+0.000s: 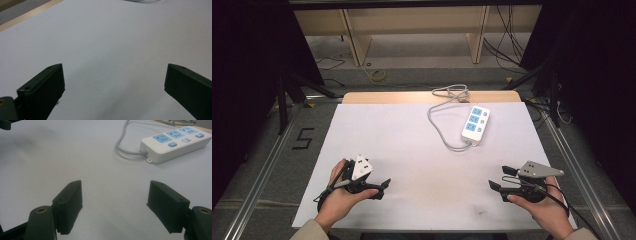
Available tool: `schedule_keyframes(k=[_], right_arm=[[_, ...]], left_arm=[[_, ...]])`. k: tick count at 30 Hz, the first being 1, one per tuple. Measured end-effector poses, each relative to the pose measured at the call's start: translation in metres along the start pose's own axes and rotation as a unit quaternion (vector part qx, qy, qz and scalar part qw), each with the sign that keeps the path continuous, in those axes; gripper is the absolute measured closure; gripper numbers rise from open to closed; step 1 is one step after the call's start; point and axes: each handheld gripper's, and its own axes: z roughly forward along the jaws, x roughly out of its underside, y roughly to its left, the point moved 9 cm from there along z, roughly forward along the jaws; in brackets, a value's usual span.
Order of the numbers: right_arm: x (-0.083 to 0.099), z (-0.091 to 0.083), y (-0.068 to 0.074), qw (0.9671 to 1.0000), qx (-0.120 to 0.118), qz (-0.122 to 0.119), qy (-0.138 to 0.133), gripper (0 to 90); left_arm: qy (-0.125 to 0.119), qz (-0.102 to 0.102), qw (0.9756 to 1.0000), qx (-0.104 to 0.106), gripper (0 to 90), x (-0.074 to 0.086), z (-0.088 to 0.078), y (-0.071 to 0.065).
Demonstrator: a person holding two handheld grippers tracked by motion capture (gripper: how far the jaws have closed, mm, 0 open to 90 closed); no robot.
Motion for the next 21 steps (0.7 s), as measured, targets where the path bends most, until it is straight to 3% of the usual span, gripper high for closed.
schedule_keyframes(k=[9,21], right_arm=[[-0.002,-0.001,-0.001,1.0,0.006,-0.005,-0.003,30.2],[-0.02,0.001,-0.016,0.9989,0.045,-0.014,-0.004,59.1]], left_arm=[[0.002,-0.006,1.0,0.0,5.2,0.001,-0.001,0.0],[-0.002,-0.015,0.9999,-0.003,5.9,0.0,-0.002,0.002]])
